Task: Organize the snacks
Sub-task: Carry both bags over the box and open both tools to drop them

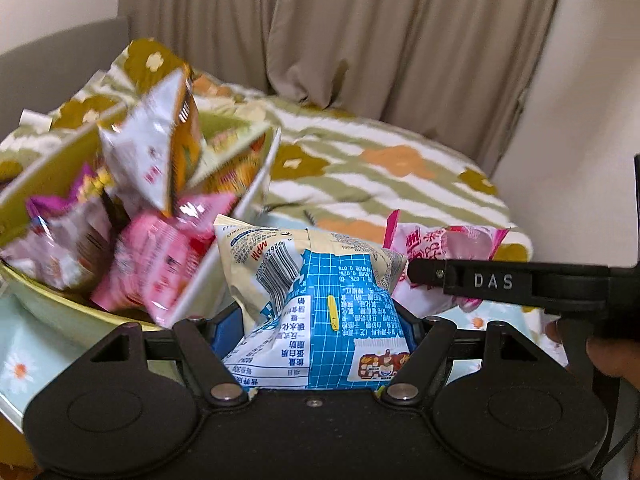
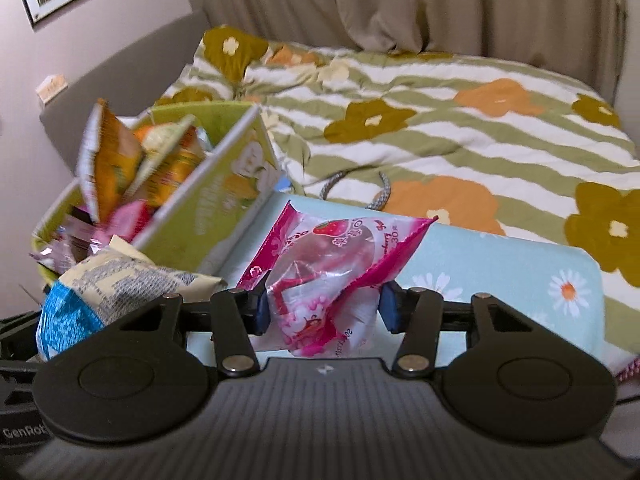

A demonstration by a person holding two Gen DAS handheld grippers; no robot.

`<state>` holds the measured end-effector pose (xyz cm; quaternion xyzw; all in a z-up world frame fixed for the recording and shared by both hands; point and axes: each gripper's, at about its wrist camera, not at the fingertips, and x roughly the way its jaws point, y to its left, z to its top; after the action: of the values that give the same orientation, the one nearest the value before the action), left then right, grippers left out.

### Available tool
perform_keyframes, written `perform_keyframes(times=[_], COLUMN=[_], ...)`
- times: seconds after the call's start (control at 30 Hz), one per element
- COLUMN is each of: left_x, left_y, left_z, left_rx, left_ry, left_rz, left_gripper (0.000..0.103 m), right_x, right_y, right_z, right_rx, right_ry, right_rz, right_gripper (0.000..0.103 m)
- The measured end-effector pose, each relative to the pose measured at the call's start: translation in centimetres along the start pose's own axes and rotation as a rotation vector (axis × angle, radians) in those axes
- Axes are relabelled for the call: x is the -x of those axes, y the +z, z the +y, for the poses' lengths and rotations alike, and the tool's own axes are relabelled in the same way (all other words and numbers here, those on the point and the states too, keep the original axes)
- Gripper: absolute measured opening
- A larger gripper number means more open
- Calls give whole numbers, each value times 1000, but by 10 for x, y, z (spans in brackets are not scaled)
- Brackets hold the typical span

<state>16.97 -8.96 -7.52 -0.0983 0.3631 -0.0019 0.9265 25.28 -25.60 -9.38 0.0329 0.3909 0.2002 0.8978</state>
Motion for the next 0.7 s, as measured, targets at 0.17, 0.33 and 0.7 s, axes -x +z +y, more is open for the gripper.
perform_keyframes(times=[0.17,0.33,0.7], left_x=[38,70,99], left_y=[4,11,49], left_z=[26,58,136], left_rx=[-10,-4,0], left_ry=[-24,-35,20], left_rz=[-46,-92,-156], left_gripper=[77,77,77], right_x=[35,61,77], right_y=[-7,-11,10], right_z=[33,71,149], right_rx=[-35,-49,-31], right_ry=[-17,-21,6], right_rz=[-49,-93,-180], right_gripper=[66,66,66])
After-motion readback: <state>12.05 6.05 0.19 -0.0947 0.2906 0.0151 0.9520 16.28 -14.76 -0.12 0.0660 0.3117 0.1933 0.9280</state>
